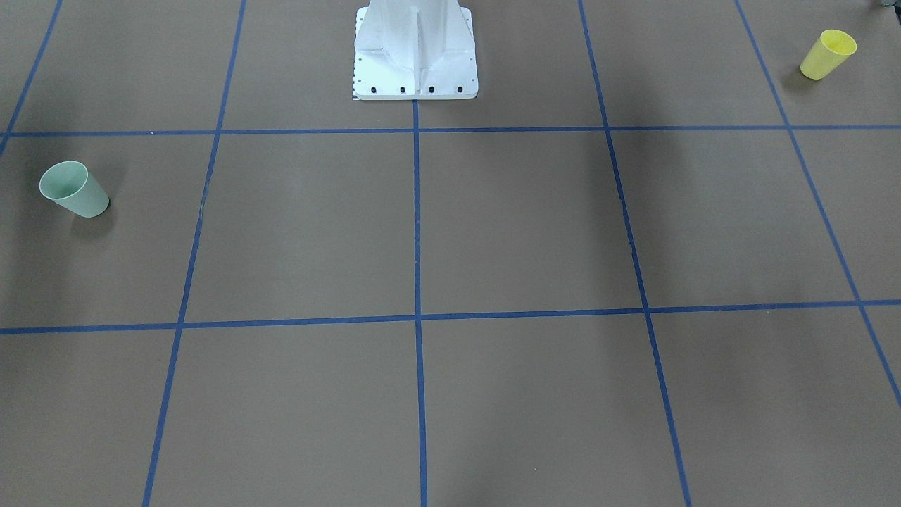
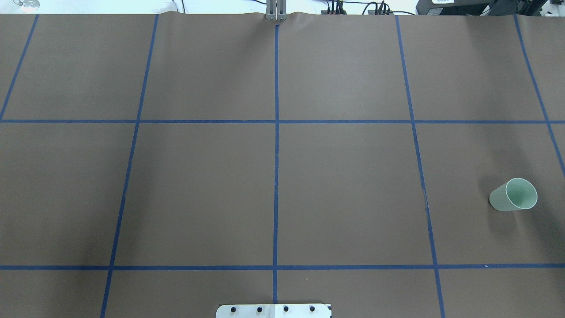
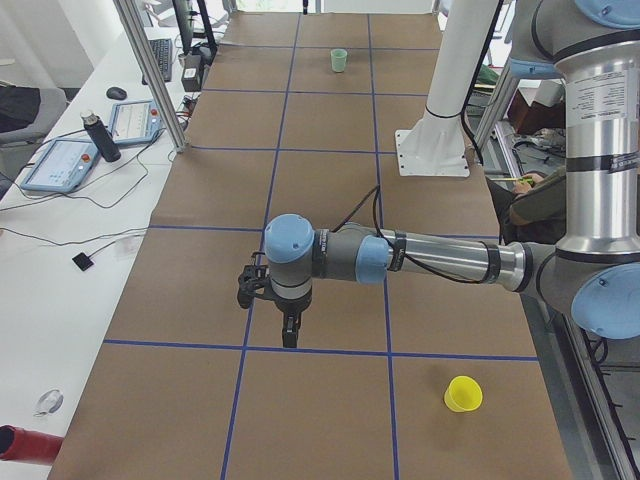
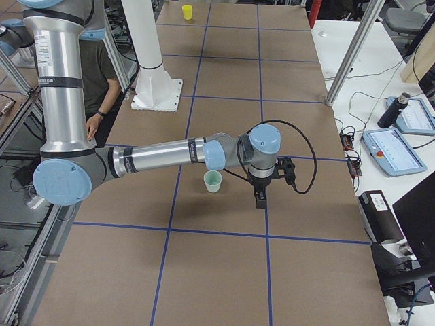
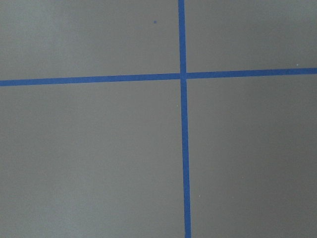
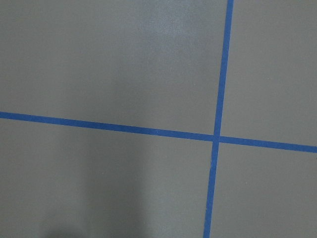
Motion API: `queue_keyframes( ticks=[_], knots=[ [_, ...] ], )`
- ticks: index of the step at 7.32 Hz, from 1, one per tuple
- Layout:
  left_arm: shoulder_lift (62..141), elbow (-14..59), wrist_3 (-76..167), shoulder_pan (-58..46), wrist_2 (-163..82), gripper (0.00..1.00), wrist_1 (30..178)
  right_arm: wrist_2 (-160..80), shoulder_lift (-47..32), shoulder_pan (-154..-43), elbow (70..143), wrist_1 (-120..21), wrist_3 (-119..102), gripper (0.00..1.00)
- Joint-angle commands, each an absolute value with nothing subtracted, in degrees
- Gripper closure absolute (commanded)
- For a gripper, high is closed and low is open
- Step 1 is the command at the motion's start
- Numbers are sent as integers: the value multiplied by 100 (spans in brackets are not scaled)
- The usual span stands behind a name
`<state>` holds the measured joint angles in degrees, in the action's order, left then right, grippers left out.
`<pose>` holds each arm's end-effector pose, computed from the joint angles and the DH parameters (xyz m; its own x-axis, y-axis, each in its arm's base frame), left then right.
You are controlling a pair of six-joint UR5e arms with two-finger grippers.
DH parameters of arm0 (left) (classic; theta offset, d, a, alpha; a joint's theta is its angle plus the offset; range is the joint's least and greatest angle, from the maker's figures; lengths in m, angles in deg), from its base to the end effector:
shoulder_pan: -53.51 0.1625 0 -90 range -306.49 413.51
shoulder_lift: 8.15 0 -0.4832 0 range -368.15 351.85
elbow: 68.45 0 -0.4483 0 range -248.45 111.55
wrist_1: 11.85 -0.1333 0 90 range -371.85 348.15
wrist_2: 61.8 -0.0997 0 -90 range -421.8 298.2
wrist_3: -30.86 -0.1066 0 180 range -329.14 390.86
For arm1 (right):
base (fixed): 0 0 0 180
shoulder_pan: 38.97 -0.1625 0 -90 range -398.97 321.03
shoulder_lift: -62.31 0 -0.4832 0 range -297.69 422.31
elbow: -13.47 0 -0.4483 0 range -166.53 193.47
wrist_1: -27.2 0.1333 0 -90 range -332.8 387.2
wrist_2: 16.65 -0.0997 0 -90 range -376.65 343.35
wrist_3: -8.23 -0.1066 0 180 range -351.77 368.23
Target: Transfer and stack yellow cup on green cup
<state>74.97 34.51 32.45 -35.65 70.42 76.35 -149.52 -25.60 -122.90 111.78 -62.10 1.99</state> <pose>-0.0544 -0.4941 0.6660 0.7399 0.0333 -0.6719 0.0059 0.9984 0.0560 0.0000 -0.5747 0.6219 0.7220 -0.1005 0.6846 0.0254 0.9926 0.1188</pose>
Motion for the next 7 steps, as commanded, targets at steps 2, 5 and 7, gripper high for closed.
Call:
queue_keyframes(
  ticks=[2,5,7],
  knots=[
    [7500,3464,3244,-3561,7056,0,7630,-14971,-2567,-12290,11173,-6210,199,0],
    [7491,3482,3244,-3561,7355,0,7630,-14998,-2567,-12290,11182,-6219,199,0],
    [7430,3482,3235,-3561,7433,0,7639,-15294,-2654,-12299,11243,-6219,208,0]
  ],
)
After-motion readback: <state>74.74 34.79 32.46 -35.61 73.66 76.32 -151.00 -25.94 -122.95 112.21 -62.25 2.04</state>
